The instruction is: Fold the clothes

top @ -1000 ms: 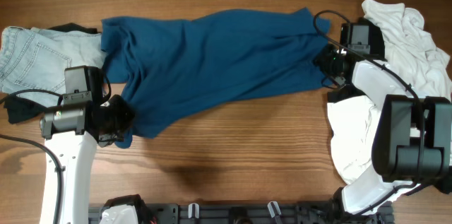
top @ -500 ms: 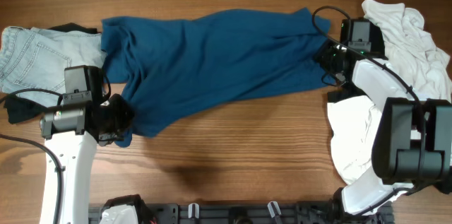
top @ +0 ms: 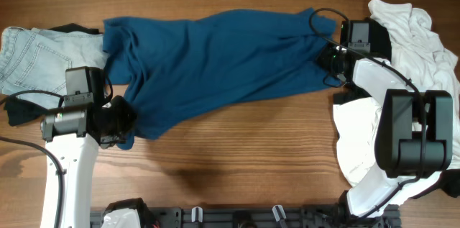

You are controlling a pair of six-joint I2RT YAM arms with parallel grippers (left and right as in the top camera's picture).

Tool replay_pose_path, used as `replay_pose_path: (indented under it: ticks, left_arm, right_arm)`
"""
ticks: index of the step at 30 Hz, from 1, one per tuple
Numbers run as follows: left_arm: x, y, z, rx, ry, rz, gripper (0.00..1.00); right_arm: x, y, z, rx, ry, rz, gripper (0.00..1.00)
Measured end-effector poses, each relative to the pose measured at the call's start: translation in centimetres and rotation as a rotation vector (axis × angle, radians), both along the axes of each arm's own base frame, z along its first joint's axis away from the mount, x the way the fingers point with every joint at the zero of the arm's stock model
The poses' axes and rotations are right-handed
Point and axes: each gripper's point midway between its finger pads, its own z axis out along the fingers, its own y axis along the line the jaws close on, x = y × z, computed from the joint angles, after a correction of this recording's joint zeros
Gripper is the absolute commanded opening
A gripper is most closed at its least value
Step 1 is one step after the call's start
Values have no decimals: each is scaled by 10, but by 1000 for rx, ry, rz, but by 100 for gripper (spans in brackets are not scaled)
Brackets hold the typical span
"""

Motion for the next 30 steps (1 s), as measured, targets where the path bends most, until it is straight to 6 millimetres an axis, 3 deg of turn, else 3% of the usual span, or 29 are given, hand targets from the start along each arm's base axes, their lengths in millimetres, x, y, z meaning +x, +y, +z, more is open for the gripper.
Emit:
replay_pose_path:
  ticks: [2, 6, 9, 13, 16, 19, 23, 30]
  left_arm:
    - [0, 0, 0, 0, 0, 0, 5]
    - [1, 0, 0, 0, -2, 0, 5]
    - [2, 0, 0, 1, -6, 0, 4]
    - [2, 0, 1, 1, -9, 0, 4]
    - [-10, -1, -3, -6, 42, -1, 4]
    - [-21, -3, -5, -10, 85, -12, 4]
    - [-28, -4, -6, -13, 116, -19, 4]
    - [-43, -6, -8, -22, 175, -27, 4]
  right_arm:
    - [0, 1, -1, 0, 1, 10, 4]
    - [-3, 1, -3, 3, 14, 12, 4]
    - [-18, 2, 5, 3, 60, 13, 4]
    - [-57, -2, 43, 6, 136, 1, 4]
    - [-104, -16, 74, 5, 222, -44, 4]
    - [-152, -25, 84, -11, 354, -73, 4]
    - [-182, -26, 103, -31, 385, -57, 4]
    - [-208, -23, 143, -48, 288, -39, 4]
